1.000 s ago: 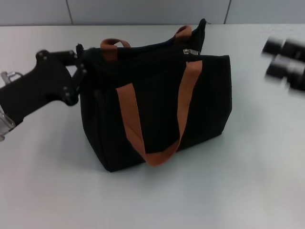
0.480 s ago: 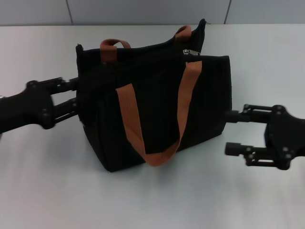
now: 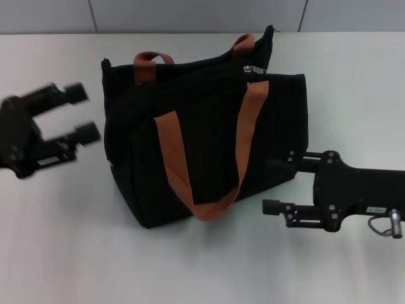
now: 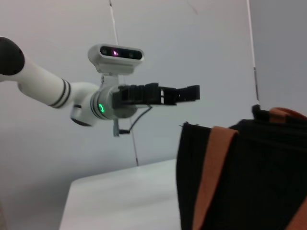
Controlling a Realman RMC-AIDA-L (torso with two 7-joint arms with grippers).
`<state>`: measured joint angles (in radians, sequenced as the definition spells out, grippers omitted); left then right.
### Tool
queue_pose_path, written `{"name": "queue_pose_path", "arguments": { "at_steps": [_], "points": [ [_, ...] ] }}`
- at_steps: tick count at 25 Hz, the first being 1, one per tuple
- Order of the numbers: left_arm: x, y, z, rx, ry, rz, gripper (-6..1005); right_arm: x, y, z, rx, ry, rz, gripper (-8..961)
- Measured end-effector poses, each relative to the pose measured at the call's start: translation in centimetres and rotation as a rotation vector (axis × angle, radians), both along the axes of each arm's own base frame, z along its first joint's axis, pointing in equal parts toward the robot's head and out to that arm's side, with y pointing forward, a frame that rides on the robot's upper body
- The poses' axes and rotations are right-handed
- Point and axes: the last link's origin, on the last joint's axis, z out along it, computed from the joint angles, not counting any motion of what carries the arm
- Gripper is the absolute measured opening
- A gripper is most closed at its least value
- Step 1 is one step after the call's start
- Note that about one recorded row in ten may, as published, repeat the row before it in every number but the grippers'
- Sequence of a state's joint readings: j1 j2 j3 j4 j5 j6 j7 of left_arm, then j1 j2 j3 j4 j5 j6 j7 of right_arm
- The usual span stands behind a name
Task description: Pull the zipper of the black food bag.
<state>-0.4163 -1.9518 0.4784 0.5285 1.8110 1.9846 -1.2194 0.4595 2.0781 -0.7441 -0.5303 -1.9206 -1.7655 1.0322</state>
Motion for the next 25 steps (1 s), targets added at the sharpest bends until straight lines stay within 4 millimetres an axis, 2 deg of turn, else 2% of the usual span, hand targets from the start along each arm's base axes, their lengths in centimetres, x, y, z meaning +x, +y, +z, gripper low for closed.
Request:
{"name": "queue_pose_path", "arguments": {
  "at_steps": [2, 3, 4, 5, 9, 10, 13, 15, 18, 20, 21, 25],
  "points": [
    [0.7, -0.5, -1.5, -0.018, -0.003, -0.049, 766, -0.1, -0.1, -0.5, -0.003, 0.011, 0.012, 691],
    [0.7, -0.5, -1.5, -0.018, -0.003, -0.049, 765, -0.1, -0.3, -0.7, -0.002, 0.016, 0.018, 691],
    [1.2, -1.2, -3.1, -0.022, 0.007, -0.104, 765, -0.1, -0.4, -0.9, 0.003, 0.018, 0.026, 691],
    [1.3, -1.6, -3.8, -0.020, 0.011, -0.127, 764, 0.0, -0.5, -1.1, 0.013, 0.019, 0.040, 691],
    [1.4, -2.5, -5.0, -0.028, 0.018, -0.162, 761, 0.1, -0.8, -1.3, 0.013, 0.022, 0.039, 691],
    [1.2, -3.7, -6.1, -0.055, 0.030, -0.187, 760, 0.2, -1.0, -1.5, 0.015, 0.026, 0.041, 691],
    [1.1, -4.1, -6.5, -0.056, 0.033, -0.196, 756, 0.3, -1.3, -1.7, 0.017, 0.025, 0.045, 690],
    [0.7, -4.9, -7.5, -0.042, 0.045, -0.209, 756, 0.5, -1.6, -2.1, -0.004, 0.012, 0.045, 690],
    [0.7, -4.9, -7.5, -0.042, 0.045, -0.209, 756, 0.6, -1.8, -2.4, -0.016, 0.009, 0.039, 690],
    [0.4, -5.1, -8.2, -0.043, 0.064, -0.203, 756, 0.9, -2.1, -2.8, -0.018, 0.003, 0.023, 690],
    [-0.3, -5.1, -9.4, -0.066, 0.115, -0.167, 756, 0.9, -2.1, -2.8, -0.018, 0.003, 0.023, 690],
    [-1.0, -5.3, -10.3, -0.116, 0.181, -0.150, 756, 1.4, -2.3, -3.8, -0.037, -0.038, 0.000, 692]
  ]
}}
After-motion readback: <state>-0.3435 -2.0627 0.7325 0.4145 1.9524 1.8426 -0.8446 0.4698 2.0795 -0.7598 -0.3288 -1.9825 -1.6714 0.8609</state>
